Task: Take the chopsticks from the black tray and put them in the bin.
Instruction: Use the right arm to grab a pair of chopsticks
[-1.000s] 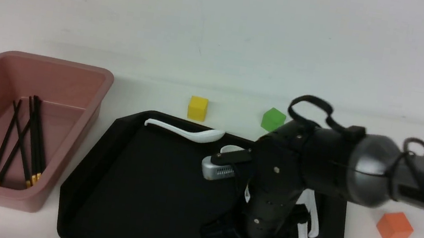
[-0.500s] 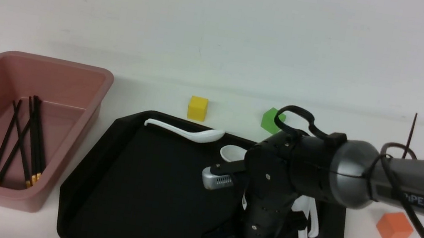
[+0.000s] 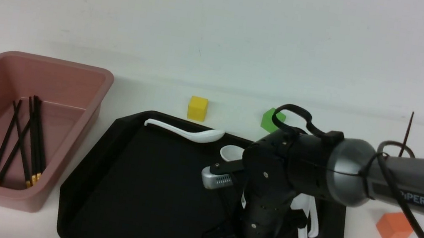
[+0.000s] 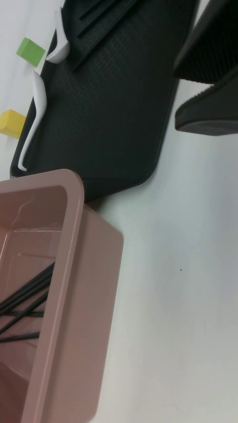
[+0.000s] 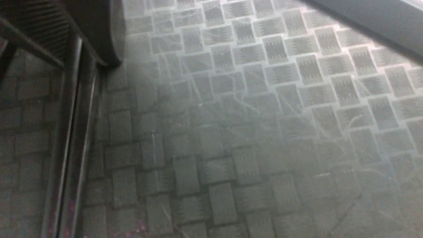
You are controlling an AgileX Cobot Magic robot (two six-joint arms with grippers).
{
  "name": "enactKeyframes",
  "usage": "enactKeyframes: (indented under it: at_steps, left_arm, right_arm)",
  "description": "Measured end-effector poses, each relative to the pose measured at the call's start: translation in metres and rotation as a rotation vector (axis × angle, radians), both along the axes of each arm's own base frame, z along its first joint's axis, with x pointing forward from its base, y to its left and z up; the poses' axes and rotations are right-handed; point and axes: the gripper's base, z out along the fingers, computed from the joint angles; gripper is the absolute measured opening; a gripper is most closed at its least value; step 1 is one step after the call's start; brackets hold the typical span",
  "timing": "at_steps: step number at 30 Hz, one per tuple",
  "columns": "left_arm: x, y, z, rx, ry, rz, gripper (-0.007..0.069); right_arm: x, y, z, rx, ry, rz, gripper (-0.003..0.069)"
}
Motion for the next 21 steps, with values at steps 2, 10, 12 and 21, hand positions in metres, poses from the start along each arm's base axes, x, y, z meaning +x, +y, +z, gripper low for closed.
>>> enactKeyframes:
  at_steps: [2,10,12,21]
  left_arm:
    - [0.000,0.000,0.000,0.000,0.000,0.000,0.0167]
    - [0.000,0.000,0.000,-0.001,0.000,0.000,0.0169]
    - [0.000,0.000,0.000,-0.001,0.000,0.000,0.0171]
    - [0.000,0.000,0.000,-0.001,0.000,0.000,0.0181]
  right_arm:
    - [-0.001,-0.001,0.001,-0.006,0.007,0.000,0.0141]
    - [0.003,0.005,0.028,-0.007,0.042,-0.013,0.0141]
    - [0.007,0.011,0.044,0.028,0.037,-0.022,0.0141]
    - [0.024,0.062,0.133,0.501,-0.030,0.026,0.0141]
